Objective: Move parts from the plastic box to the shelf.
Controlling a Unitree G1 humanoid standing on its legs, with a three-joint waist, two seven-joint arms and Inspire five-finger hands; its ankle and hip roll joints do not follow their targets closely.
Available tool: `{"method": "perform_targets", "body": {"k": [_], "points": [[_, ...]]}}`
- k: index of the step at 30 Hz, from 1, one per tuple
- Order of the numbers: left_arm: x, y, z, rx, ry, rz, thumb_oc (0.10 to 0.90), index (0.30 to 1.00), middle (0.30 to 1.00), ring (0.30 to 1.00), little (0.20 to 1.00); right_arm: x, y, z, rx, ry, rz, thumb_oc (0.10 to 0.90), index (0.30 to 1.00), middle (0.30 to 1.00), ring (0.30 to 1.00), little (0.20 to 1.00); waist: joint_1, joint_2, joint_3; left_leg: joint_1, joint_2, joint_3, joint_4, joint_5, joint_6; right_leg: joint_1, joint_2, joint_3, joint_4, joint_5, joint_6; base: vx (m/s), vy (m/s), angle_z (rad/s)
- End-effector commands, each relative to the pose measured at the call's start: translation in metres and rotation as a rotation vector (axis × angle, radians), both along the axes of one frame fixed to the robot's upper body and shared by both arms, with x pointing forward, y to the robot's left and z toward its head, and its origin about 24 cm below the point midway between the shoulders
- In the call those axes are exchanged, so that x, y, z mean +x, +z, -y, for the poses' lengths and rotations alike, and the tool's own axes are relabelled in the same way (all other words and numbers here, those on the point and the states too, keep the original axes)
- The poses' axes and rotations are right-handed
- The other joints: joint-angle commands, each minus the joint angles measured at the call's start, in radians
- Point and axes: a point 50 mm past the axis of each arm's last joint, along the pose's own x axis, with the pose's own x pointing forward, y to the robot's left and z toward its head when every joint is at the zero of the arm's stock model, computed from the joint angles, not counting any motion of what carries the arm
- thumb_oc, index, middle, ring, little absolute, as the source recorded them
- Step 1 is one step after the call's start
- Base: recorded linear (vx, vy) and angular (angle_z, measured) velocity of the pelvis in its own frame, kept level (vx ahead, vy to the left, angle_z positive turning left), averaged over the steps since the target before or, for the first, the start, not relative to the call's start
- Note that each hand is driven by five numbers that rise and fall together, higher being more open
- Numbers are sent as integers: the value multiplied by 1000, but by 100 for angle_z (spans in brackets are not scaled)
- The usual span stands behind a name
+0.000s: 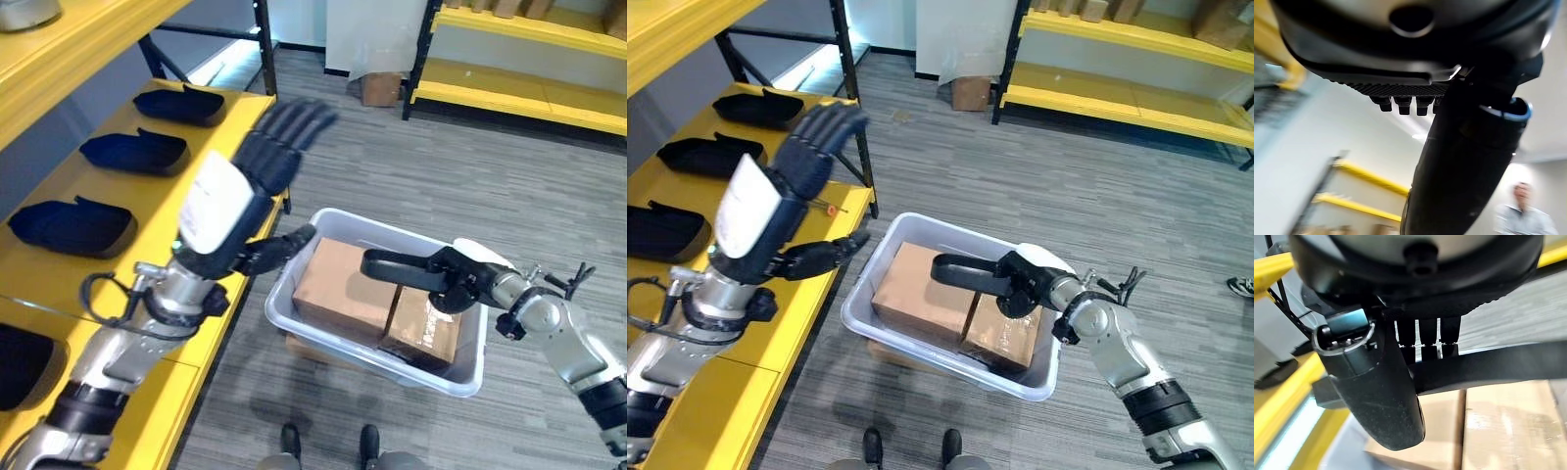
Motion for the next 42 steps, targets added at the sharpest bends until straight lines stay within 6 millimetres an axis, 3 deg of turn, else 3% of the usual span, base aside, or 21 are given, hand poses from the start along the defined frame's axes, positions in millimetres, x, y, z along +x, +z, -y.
{"method": "perform_targets", "body": {"k": [1, 6, 14, 26, 29, 30, 33, 37, 42], "points": [[-1, 2, 2, -72, -49, 16, 900, 1000, 1000, 1000, 1000, 11, 54, -15, 32, 88, 171, 400, 300, 300, 300, 300, 0, -21, -171, 21, 44, 20, -8, -73, -41, 5, -67, -22, 61, -79, 87, 3, 26, -10], [1, -4, 14, -11, -78, -7, 900, 1000, 1000, 1000, 1000, 10, 67, -35, 106, 169, 140, 400, 300, 300, 300, 300, -10, -17, -181, 33, 43, 27, -8, -79, -41, 13, -71, -12, 51, -69, 97, 2, 15, -6], [3, -13, 20, 10, -144, -208, 900, 1000, 1000, 1000, 1000, 11, 85, -50, 111, 210, 224, 400, 300, 300, 300, 300, -10, -11, -187, 37, 42, 32, -8, -83, -41, 14, -74, -7, 45, -65, 101, 0, 0, 0], [6, -21, -30, -283, -52, -438, 900, 1000, 1000, 1000, 1000, 3, 100, -32, 193, 167, 324, 400, 300, 300, 300, 300, 8, -8, -188, 34, 41, 18, -8, -86, -39, 14, -80, -7, 44, -66, 95, 6, 9, -2], [6, -24, -37, -290, -20, -438, 900, 1000, 1000, 1000, 1000, 2, 102, -28, 202, 157, 337, 400, 300, 300, 300, 300, 6, -9, -190, 34, 42, 18, -8, -85, -40, 11, -80, -7, 47, -68, 93, 0, 0, 0], [4, -24, -54, -309, 70, -377, 900, 1000, 1000, 1000, 1000, 0, 104, -21, 226, 151, 337, 400, 300, 300, 300, 300, 5, -9, -192, 32, 43, 16, -8, -85, -41, 8, -81, -5, 49, -69, 93, 0, 0, 0], [2, -21, -70, -270, 148, -242, 900, 1000, 1000, 1000, 1000, -3, 102, -26, 260, 235, 286, 400, 300, 300, 300, 300, 1, -12, -195, 32, 43, 17, -8, -83, -40, 4, -84, -3, 55, -72, 93, 0, 0, 0], [5, -16, -67, -254, 123, -222, 900, 1000, 1000, 1000, 1000, -7, 104, -40, 234, 331, 288, 400, 300, 300, 300, 300, -2, -10, -196, 34, 44, 18, -8, -84, -39, 4, -86, -2, 55, -72, 94, 1, 0, -4], [13, -14, -48, -132, 61, -239, 900, 1000, 1000, 1000, 1000, -14, 113, -63, 238, 461, 261, 400, 300, 300, 300, 300, -13, -5, -196, 38, 43, 23, -8, -87, -40, 4, -85, 7, 52, -69, 97, 0, 0, 0]]}}
